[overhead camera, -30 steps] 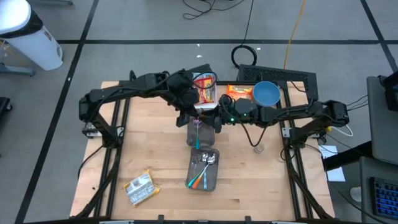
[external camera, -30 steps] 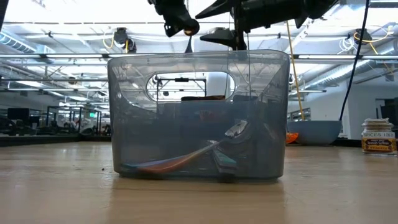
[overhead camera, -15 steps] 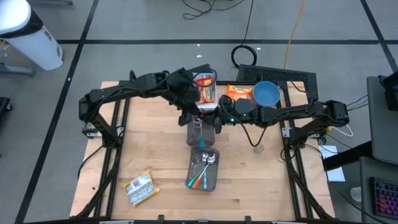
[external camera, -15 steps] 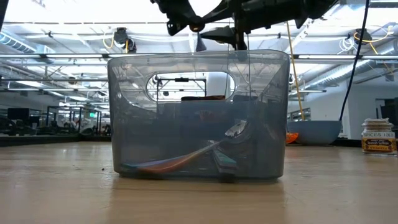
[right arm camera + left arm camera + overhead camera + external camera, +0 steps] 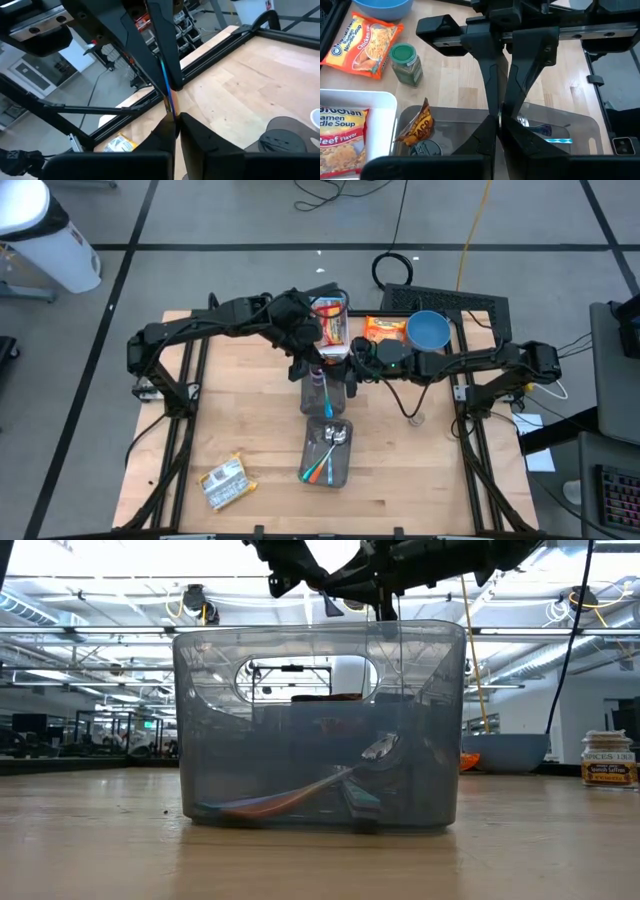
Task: Pick & Place Food Item
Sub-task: Put the purple spoon into the bottom black bin
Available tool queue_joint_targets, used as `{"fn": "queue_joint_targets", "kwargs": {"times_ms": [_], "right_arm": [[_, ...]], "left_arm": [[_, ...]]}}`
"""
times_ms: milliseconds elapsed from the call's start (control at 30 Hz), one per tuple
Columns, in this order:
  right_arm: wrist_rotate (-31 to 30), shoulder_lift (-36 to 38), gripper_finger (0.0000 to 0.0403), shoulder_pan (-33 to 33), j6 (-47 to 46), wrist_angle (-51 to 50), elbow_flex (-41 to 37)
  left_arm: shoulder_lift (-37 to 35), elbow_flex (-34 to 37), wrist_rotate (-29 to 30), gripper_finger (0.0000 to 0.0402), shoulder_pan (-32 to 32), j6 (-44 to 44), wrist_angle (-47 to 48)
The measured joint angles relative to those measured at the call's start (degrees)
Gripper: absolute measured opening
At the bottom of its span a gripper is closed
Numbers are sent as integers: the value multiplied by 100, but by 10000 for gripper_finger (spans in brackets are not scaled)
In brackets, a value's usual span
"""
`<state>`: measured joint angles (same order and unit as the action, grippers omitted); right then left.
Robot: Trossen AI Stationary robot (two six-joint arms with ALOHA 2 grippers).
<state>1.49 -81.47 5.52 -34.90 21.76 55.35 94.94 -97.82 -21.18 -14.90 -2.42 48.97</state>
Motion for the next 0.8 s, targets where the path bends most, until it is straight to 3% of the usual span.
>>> {"fn": "queue_joint_targets", "kwargs": {"times_ms": [200,500,800], "right_arm": [[-14,0,2,2,31,33,0],[-12,0,1,17,120,70,0],[-97,504,1,392,333,100,-3]], "left_arm": [[0,0,-373,42,-198,-202,-11],[-19,0,-1276,162,-790,107,44],[-514,-389,-1204,219,-1732,-181,1498]]}}
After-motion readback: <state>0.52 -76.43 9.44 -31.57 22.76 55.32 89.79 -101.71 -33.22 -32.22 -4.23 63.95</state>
